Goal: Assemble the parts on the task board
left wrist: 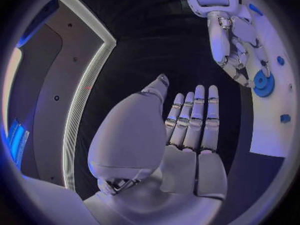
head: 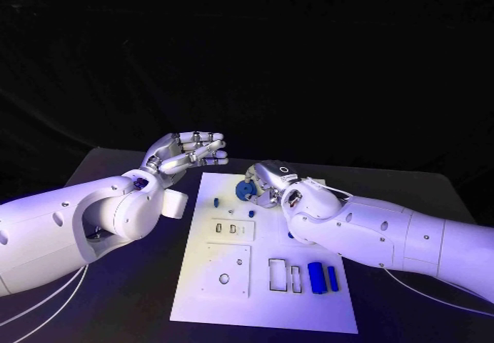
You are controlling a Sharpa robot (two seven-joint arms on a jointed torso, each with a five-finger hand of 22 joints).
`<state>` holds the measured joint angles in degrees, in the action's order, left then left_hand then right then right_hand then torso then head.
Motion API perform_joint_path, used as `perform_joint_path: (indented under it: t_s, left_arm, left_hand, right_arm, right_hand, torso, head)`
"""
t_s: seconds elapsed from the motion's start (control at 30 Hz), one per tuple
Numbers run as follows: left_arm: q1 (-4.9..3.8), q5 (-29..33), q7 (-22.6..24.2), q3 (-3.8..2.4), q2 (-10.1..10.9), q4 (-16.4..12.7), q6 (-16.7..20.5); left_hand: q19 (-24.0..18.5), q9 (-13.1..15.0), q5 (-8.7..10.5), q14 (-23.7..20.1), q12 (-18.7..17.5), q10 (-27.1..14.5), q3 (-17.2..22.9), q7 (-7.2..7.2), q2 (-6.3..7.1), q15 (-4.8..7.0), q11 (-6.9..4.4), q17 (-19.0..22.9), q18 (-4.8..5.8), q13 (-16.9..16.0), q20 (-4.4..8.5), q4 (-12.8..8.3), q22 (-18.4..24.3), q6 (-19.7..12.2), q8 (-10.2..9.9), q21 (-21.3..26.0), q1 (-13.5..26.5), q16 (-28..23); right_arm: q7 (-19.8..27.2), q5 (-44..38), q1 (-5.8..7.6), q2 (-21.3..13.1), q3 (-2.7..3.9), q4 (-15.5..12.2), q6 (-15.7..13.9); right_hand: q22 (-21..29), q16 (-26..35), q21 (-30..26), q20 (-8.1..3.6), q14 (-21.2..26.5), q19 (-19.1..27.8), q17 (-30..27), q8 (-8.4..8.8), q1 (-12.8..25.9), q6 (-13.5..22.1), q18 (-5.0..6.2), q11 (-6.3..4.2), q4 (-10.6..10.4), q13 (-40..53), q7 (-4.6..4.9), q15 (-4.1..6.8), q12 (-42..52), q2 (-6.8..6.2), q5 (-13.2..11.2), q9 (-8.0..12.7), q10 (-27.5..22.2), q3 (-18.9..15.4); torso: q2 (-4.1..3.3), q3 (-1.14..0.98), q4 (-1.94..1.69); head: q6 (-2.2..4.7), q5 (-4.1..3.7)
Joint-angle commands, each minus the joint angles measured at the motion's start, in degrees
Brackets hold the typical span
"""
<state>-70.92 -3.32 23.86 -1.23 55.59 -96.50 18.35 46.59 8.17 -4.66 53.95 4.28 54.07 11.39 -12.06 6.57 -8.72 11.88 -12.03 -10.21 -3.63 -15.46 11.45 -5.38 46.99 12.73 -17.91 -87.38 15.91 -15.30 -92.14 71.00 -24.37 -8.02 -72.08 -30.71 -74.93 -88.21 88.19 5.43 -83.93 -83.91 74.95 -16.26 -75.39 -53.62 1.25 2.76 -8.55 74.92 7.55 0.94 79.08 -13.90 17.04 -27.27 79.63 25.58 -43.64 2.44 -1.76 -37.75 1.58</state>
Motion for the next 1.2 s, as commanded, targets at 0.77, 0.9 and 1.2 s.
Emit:
perform_joint_path:
  t_s: [0.77, 0.9, 1.2]
  left_arm:
    - [-0.07, 0.1, 0.2, -0.05, -0.2, 0.4, -0.9]
    - [-0.08, 0.1, 0.2, -0.05, -0.1, 0.4, -0.8]
    - [-0.08, 0.1, 0.2, -0.05, 0.0, 0.3, -0.8]
  left_hand:
    - [0.4, -0.1, 0.25, 0.1, -0.3, -0.4, 0.4, -3.02, -0.42, -0.35, 0.09, -0.1, -0.32, -0.1, 0.01, 0.0, 0.1, -0.2, -0.4, 0.4, 0.2, -0.4]
    - [0.4, -0.1, 0.25, 0.1, -0.3, -0.4, 0.4, -3.02, -0.42, -0.35, 0.09, -0.1, -0.32, -0.1, 0.01, 0.0, 0.1, -0.2, -0.4, 0.4, 0.2, -0.4]
    - [0.4, -0.1, 0.25, 0.1, -0.3, -0.4, 0.4, -3.02, -0.42, -0.35, 0.09, -0.1, -0.32, -0.1, 0.01, 0.0, 0.1, -0.2, -0.4, 0.4, 0.2, -0.4]
  right_arm:
    - [0.6, 0.1, -0.48, -0.1, -0.23, 0.4, 1.7]
    - [0.8, 0.5, -0.48, 0.0, -0.23, 0.5, 1.7]
    - [1.2, 2.2, -0.48, -0.8, -0.23, -0.2, 2.3]
  right_hand:
    - [-12.6, -0.1, -0.1, 0.56, -4.7, -4.3, 8.7, 3.62, 1.7, 5.4, -0.52, 1.51, -0.2, -1.3, 1.64, -0.99, -1.8, -1.09, -3.7, 1.3, -2.0, 0.2]
    - [-12.5, -0.2, -0.3, 2.05, -4.7, -4.2, 8.8, 7.55, -1.6, 8.0, -0.48, 2.86, -2.9, -2.0, 3.05, -2.25, -2.2, 1.59, -4.8, 3.4, -2.8, -11.7]
    - [-12.9, -0.3, 0.0, 1.93, -4.8, -4.5, 9.0, 7.99, -2.2, 5.4, -0.59, 2.64, -8.2, -1.4, 2.68, -2.16, -1.5, 3.08, -2.7, 3.9, -2.2, -17.6]
  torso:
    - [0.00, 0.00, 0.04]
    - [-0.03, -0.01, 0.02]
    - [0.01, -0.06, 0.11]
  head:
    - [-0.36, -0.30]
    - [-0.33, -0.29]
    - [-0.36, -0.23]
